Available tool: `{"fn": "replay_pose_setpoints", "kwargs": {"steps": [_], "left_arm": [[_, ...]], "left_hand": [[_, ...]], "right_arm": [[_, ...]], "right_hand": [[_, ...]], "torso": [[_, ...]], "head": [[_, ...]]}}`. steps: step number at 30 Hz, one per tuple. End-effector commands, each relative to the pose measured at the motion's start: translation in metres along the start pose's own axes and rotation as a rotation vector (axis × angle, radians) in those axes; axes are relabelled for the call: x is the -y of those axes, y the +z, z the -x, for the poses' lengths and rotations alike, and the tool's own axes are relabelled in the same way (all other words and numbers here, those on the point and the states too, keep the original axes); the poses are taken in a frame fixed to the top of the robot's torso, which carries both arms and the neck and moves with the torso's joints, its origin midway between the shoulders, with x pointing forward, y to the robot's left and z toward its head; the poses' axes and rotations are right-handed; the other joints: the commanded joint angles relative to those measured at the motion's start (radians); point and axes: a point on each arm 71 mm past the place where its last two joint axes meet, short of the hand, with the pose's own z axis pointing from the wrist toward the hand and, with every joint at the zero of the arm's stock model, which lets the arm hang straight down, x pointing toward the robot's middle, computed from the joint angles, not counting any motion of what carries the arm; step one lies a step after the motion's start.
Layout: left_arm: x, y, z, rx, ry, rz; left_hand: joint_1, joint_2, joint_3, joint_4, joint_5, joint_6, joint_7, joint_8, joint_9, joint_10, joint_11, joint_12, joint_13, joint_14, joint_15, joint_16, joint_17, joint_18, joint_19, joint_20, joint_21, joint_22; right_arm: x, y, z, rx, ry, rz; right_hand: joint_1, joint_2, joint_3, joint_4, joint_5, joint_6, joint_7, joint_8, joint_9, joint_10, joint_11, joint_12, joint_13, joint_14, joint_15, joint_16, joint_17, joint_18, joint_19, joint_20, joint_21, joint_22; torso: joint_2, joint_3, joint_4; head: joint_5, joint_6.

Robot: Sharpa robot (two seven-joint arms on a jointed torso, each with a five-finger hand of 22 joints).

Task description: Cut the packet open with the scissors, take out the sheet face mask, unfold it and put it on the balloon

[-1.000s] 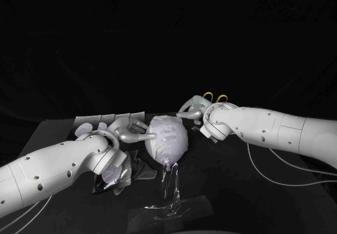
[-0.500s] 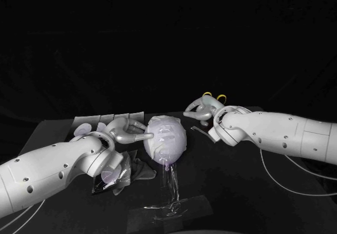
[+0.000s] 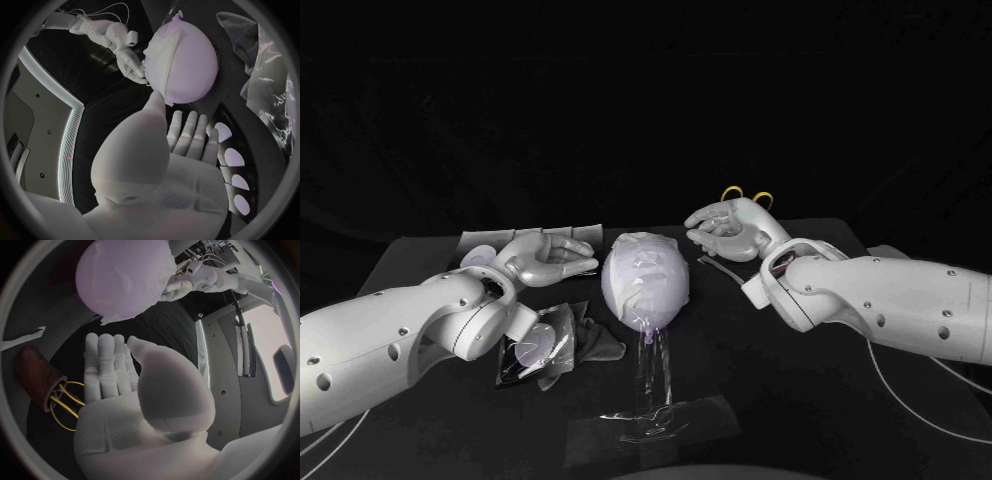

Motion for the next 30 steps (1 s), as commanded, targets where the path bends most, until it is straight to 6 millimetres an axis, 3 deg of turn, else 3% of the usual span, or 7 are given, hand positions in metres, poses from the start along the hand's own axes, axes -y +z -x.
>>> {"fn": "replay_pose_setpoints", "kwargs": {"steps": [1,8,11,19,25,26,30], "left_arm": [[0.006,-0.004,0.004,0.022,-0.054,-0.081],[0.008,-0.014,0.01,0.04,-0.043,-0.135],[0.009,-0.017,0.009,0.024,-0.024,-0.145],[0.01,-0.017,0.0,-0.043,0.061,-0.081],[0.015,-0.004,-0.003,-0.041,0.129,-0.007],[0.016,-0.001,-0.003,-0.037,0.139,0.002],[0.023,0.01,-0.002,-0.008,0.176,0.033]], "left_hand": [[0.04,0.012,0.023,-0.012,-0.007,0.025,0.11,0.008,-0.004,0.02,-0.009,0.012,0.001,0.025,-0.011,0.013,0.002,0.002,0.057,0.002,0.021,0.01],[0.093,0.025,0.079,-0.006,-0.005,0.127,0.071,-0.007,-0.039,0.11,-0.053,0.046,0.0,0.237,-0.073,0.132,0.041,0.062,0.44,-0.018,0.175,0.086],[0.041,0.009,0.071,-0.002,0.0,0.199,0.039,-0.01,-0.053,0.256,-0.102,0.102,0.016,0.473,-0.146,0.292,0.11,0.12,0.616,-0.056,0.296,0.142],[-0.176,-0.003,-0.028,0.004,-0.004,0.282,-0.012,-0.025,-0.055,0.411,-0.176,0.229,0.096,0.709,-0.222,0.753,0.439,0.112,0.82,-0.18,0.572,0.297],[-0.22,0.015,-0.092,0.016,-0.006,0.259,-0.025,0.021,-0.015,0.358,-0.176,0.441,0.253,0.799,-0.231,1.085,0.843,0.093,0.827,-0.195,0.837,0.542],[-0.224,0.023,-0.111,0.017,-0.004,0.255,-0.032,0.049,0.004,0.337,-0.186,0.539,0.324,0.844,-0.236,1.169,0.964,0.074,0.876,-0.201,0.989,0.717],[-0.222,0.029,-0.136,0.012,-0.005,0.238,-0.036,0.073,0.022,0.315,-0.189,0.659,0.41,0.882,-0.24,1.232,1.063,0.055,0.908,-0.204,1.117,0.867]], "right_arm": [[-0.011,-0.008,0.0,0.042,-0.031,0.159],[-0.019,-0.021,-0.001,0.048,-0.118,0.288],[-0.023,-0.026,-0.003,0.039,-0.16,0.34],[-0.026,-0.04,-0.021,0.016,-0.277,0.452],[-0.023,-0.047,-0.033,0.014,-0.338,0.48],[-0.022,-0.047,-0.035,0.014,-0.344,0.481],[-0.022,-0.048,-0.04,0.017,-0.369,0.488]], "right_hand": [[-0.001,-0.007,0.015,-0.009,-0.004,0.02,0.011,-0.01,-0.01,0.031,-0.002,-0.072,-0.1,0.006,0.01,-0.081,-0.049,0.01,-0.005,0.009,-0.037,-0.039],[-0.019,-0.023,0.05,-0.021,-0.003,0.035,0.02,-0.047,-0.035,0.079,0.021,-0.218,-0.313,-0.021,0.043,-0.345,-0.198,0.011,-0.043,0.045,-0.155,-0.167],[-0.038,-0.04,0.05,-0.014,-0.002,0.027,0.026,-0.061,-0.043,0.069,0.034,-0.259,-0.363,-0.066,0.065,-0.424,-0.236,0.007,-0.078,0.063,-0.186,-0.214],[-0.06,-0.076,0.008,-0.007,-0.003,-0.005,0.052,-0.098,-0.069,0.018,0.073,-0.338,-0.471,-0.163,0.117,-0.572,-0.315,0.003,-0.24,0.115,-0.187,-0.373],[-0.063,-0.081,-0.069,-0.01,-0.003,-0.056,0.075,-0.132,-0.097,-0.083,0.103,-0.342,-0.539,-0.235,0.151,-0.663,-0.378,-0.012,-0.381,0.13,-0.188,-0.514],[-0.06,-0.077,-0.078,-0.011,-0.002,-0.058,0.076,-0.133,-0.099,-0.086,0.105,-0.341,-0.545,-0.236,0.153,-0.671,-0.384,-0.014,-0.419,0.13,-0.19,-0.554],[-0.059,-0.075,-0.124,-0.01,-0.003,-0.144,0.086,-0.158,-0.138,-0.139,0.12,-0.343,-0.56,-0.342,0.169,-0.726,-0.44,-0.031,-0.547,0.131,-0.2,-0.682]], "torso": [[-0.001,-0.003,0.0003],[0.001,-0.002,-0.0005],[0.0,-0.0007,-0.0003],[0.0,0.0008,-0.0003],[0.003,0.0001,-0.0021],[0.004,-0.0003,-0.0018],[0.003,0.0002,-0.0015]], "head": [[0.013,-0.008],[0.029,-0.015],[0.039,-0.022],[0.047,-0.028],[0.05,-0.024],[0.05,-0.025],[0.05,-0.027]]}}
